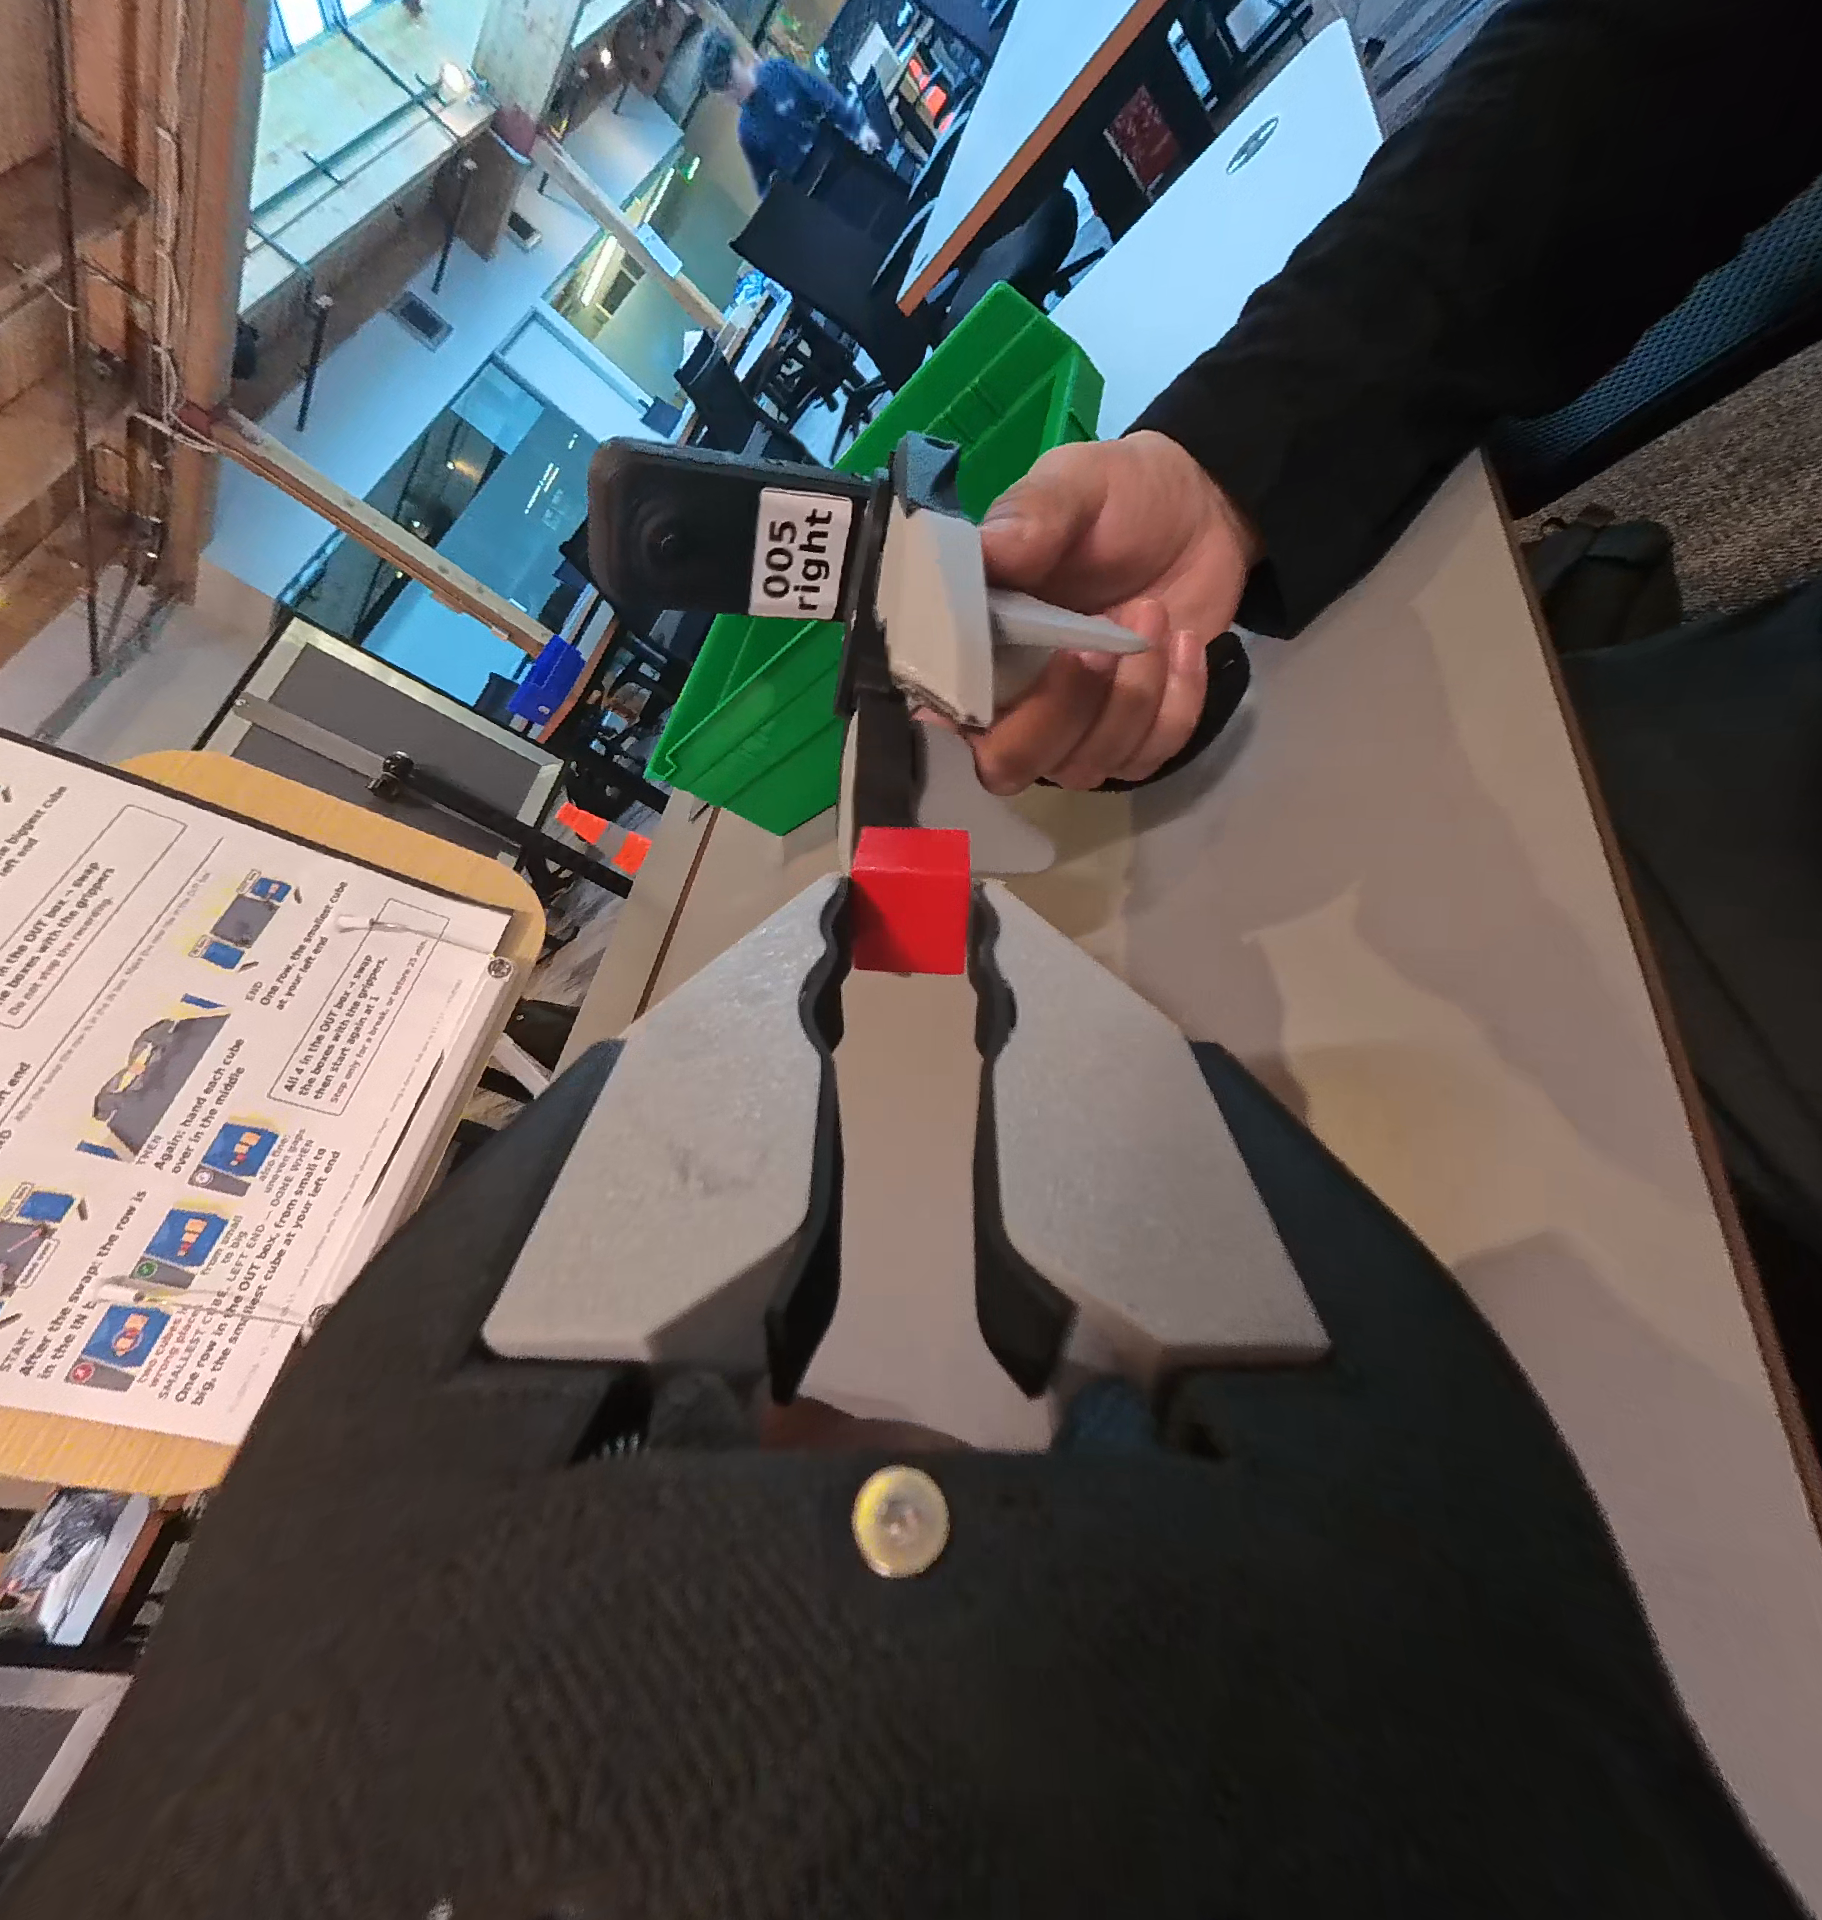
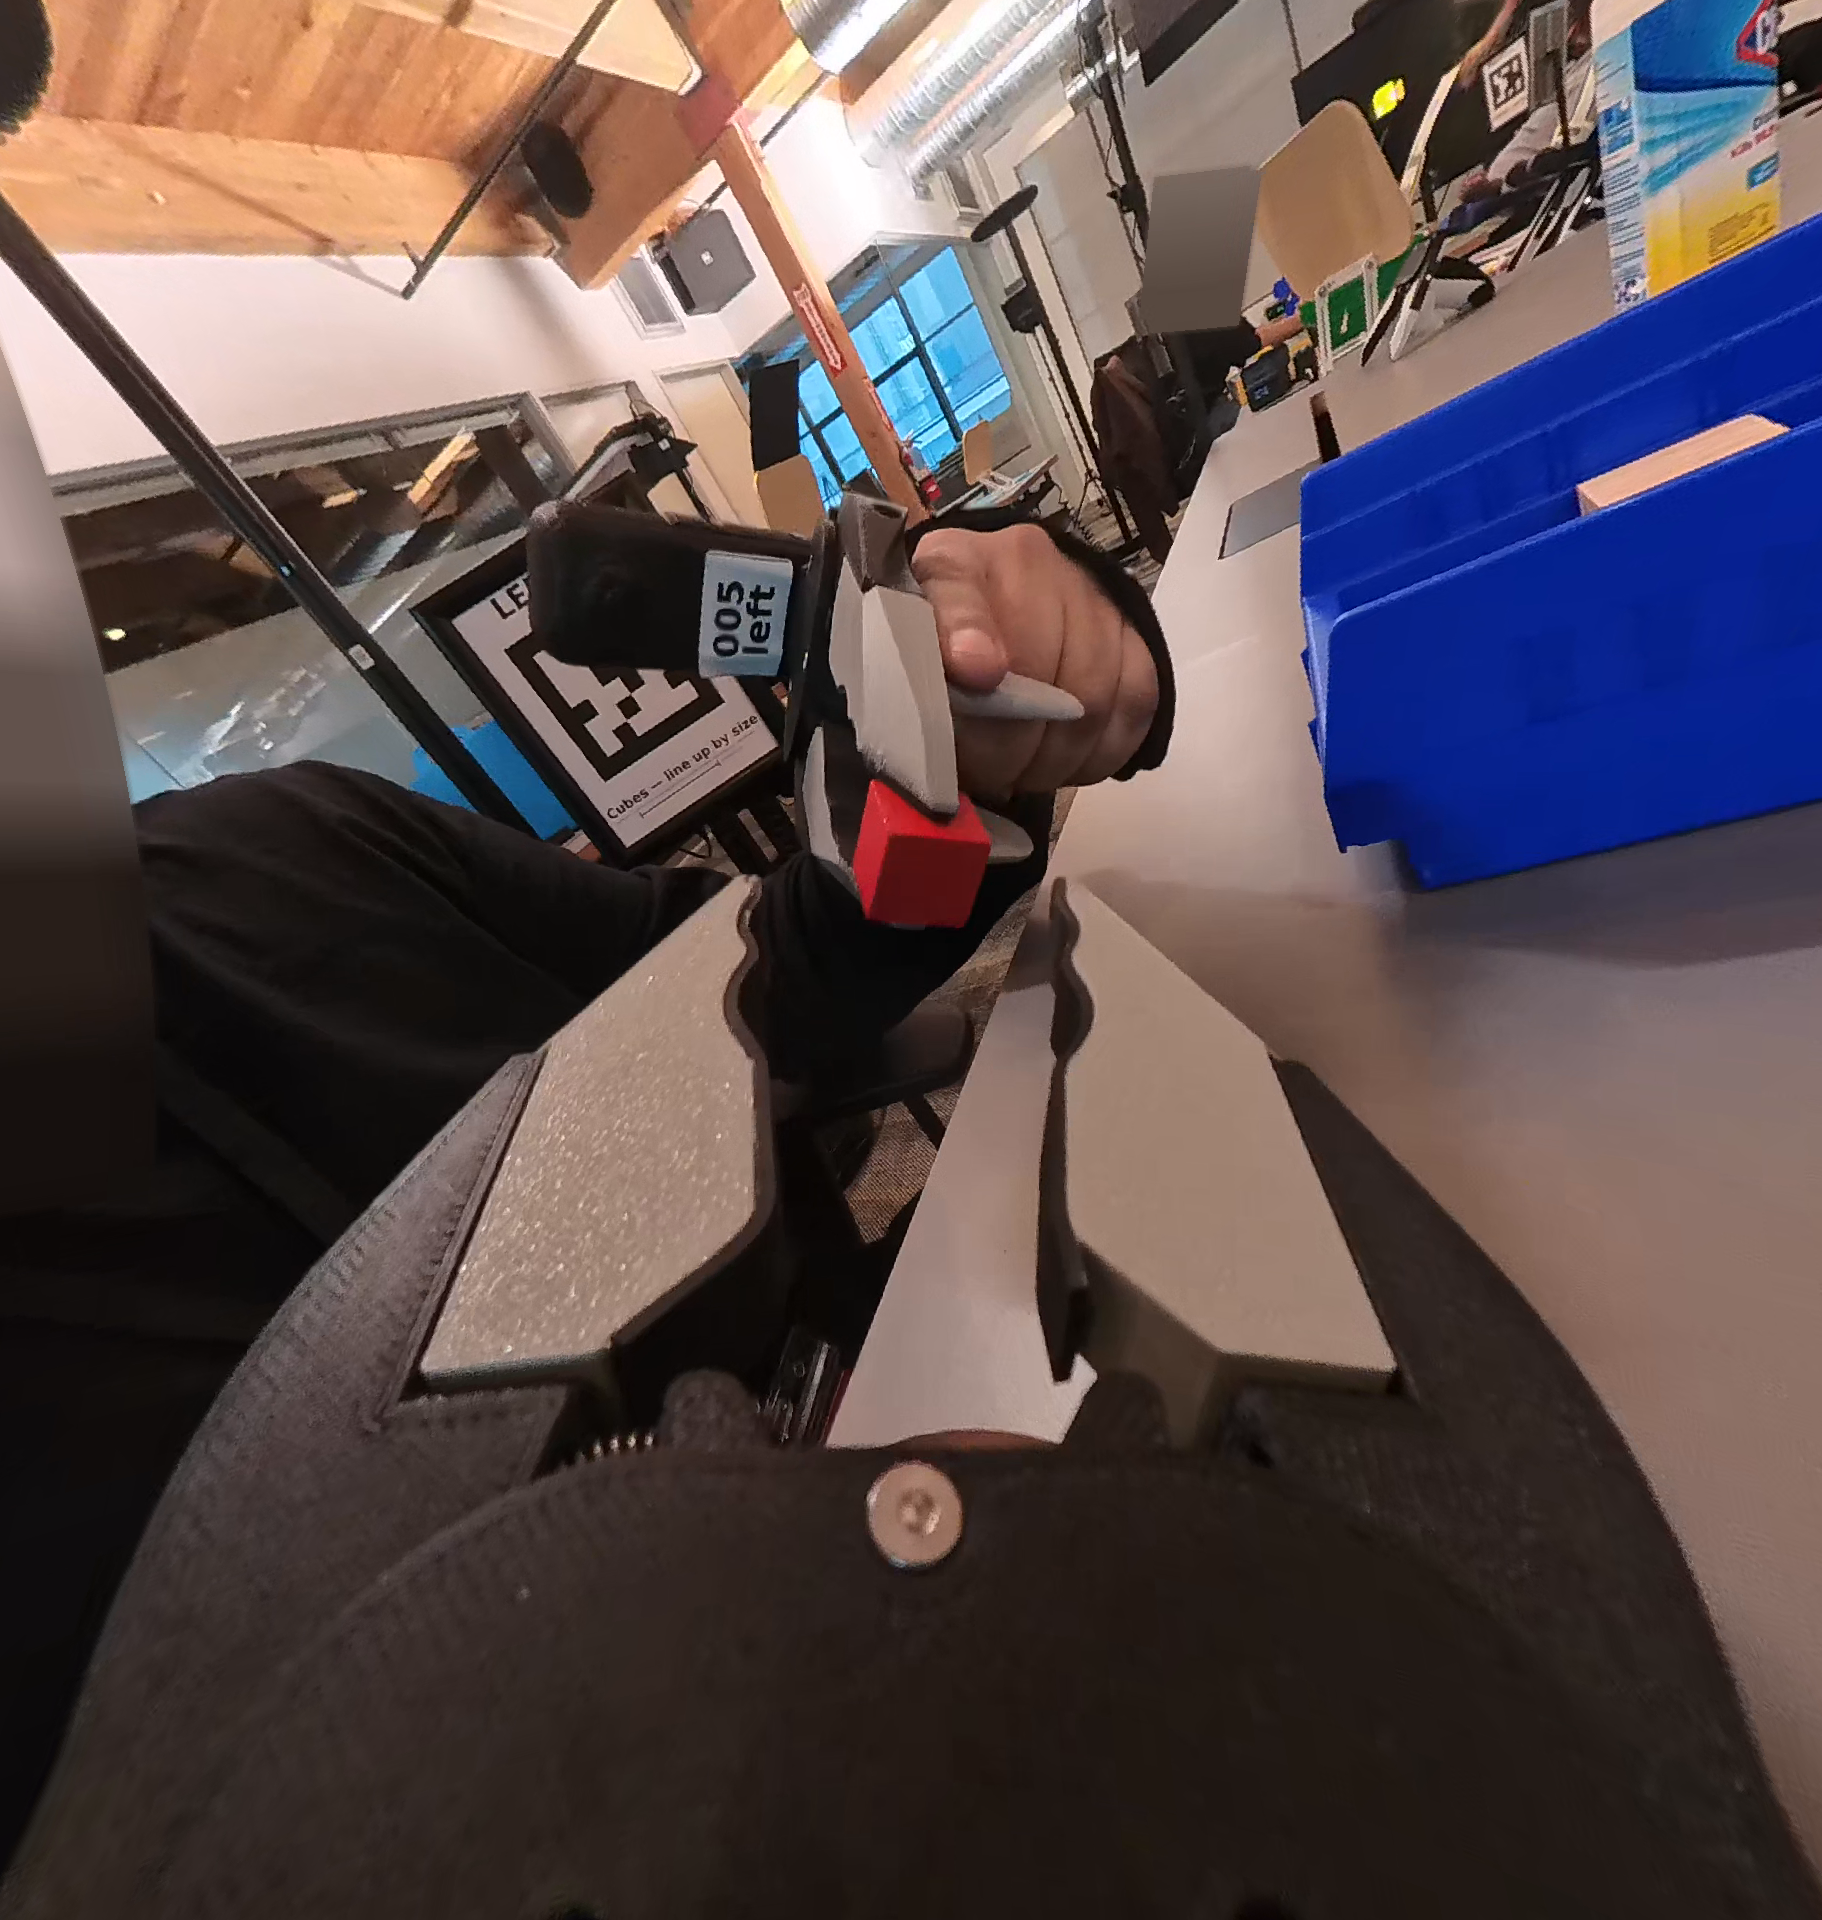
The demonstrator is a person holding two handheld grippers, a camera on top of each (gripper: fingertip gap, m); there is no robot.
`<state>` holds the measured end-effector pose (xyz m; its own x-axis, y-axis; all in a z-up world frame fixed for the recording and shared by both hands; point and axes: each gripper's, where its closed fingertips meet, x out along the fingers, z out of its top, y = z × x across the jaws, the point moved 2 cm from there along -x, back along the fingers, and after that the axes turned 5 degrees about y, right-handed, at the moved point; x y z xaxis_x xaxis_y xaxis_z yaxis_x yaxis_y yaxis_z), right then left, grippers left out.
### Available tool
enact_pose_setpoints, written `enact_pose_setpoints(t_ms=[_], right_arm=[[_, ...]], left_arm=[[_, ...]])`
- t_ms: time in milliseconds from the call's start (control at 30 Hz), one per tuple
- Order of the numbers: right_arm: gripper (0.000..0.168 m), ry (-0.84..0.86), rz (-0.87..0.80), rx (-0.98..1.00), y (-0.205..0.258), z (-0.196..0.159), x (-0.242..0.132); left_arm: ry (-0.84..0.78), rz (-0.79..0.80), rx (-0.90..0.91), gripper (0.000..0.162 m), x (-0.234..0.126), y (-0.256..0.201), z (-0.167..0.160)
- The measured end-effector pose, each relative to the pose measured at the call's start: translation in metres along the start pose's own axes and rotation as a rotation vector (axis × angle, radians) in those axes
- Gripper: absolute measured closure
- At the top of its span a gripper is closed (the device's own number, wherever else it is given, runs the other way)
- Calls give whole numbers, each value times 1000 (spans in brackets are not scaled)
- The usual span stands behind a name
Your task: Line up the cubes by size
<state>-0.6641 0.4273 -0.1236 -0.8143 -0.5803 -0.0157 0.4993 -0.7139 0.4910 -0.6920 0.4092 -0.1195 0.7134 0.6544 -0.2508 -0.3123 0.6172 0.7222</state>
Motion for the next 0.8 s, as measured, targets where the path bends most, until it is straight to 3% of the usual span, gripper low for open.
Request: enact_pose_setpoints(t_ms=[233,400,800], right_arm=[[119,-11,21,6,4,1,0],[136,-6,47,-6,9,0,2],[147,0,46,11,6,-1,5]], left_arm=[[-34,-7,0,143,7,-4,9],[-40,-1,0,143,12,-6,10],[-44,-6,5,143,13,-8,9]])
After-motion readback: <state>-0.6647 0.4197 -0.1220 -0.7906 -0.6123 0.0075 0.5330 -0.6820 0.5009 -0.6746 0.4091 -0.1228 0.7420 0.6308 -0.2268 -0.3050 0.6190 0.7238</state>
